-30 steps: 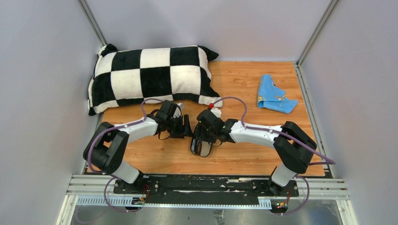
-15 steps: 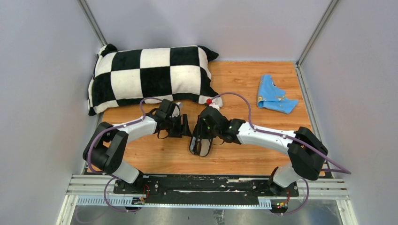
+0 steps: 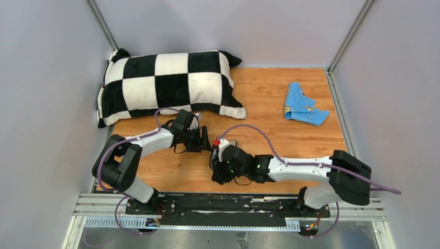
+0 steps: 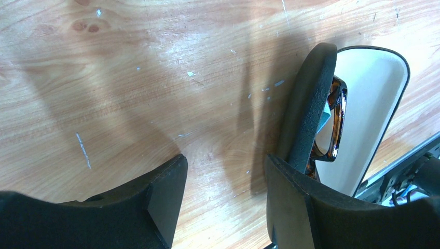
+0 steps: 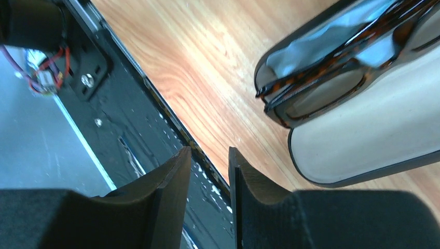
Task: Organize the sunglasses
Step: Place the sunglasses in the sunglasses case.
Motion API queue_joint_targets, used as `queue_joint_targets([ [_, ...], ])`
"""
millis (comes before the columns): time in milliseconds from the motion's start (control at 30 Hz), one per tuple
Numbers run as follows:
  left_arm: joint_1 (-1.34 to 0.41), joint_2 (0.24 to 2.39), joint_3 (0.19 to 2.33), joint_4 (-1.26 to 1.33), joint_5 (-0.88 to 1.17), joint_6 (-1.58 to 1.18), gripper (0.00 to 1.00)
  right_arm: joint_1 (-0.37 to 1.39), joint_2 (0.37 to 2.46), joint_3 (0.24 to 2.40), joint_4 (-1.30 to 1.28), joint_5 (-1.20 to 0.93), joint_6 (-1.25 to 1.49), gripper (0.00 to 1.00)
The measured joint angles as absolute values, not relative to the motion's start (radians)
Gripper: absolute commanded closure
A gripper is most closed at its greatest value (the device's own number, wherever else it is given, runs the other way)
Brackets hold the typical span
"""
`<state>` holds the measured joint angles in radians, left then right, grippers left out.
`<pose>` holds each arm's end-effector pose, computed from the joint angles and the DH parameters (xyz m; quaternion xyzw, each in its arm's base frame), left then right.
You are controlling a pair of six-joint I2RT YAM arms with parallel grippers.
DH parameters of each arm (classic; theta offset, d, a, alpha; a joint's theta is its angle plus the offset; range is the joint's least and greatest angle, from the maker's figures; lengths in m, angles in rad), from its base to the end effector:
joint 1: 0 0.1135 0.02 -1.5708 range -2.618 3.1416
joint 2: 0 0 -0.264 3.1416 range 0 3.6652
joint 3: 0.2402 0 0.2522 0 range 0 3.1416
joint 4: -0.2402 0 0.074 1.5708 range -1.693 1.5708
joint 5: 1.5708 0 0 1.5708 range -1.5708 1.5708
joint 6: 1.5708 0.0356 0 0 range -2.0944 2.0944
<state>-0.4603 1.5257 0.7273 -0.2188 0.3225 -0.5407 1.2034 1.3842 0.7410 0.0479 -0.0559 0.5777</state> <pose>0.2447 -0.1339 0.1520 0.0057 0.9505 -0.2649 0.1625 0.1036 0.2748 0.2126 -0.2842 0.8362 0.3797 0.2755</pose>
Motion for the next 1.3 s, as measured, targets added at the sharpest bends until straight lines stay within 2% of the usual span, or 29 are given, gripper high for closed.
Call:
queue_joint_targets([
  [300, -0.459, 1.528, 0.727, -0.217, 0.329, -0.541, 0.35, 1.231, 1.393, 0.663, 0.15, -0.06, 0.532, 0.62],
  [767, -0.459, 1.528, 0.723, -0.208, 0.332, -0.541, 0.35, 1.228, 1.523, 0.68, 0.22, -0.068, 0.53, 0.62],
  [1300, -0.455, 1.538, 0.722, -0.183, 0.355, -0.542, 0.35, 1.182, 1.563, 0.714, 0.234, -0.081, 0.508, 0.62],
])
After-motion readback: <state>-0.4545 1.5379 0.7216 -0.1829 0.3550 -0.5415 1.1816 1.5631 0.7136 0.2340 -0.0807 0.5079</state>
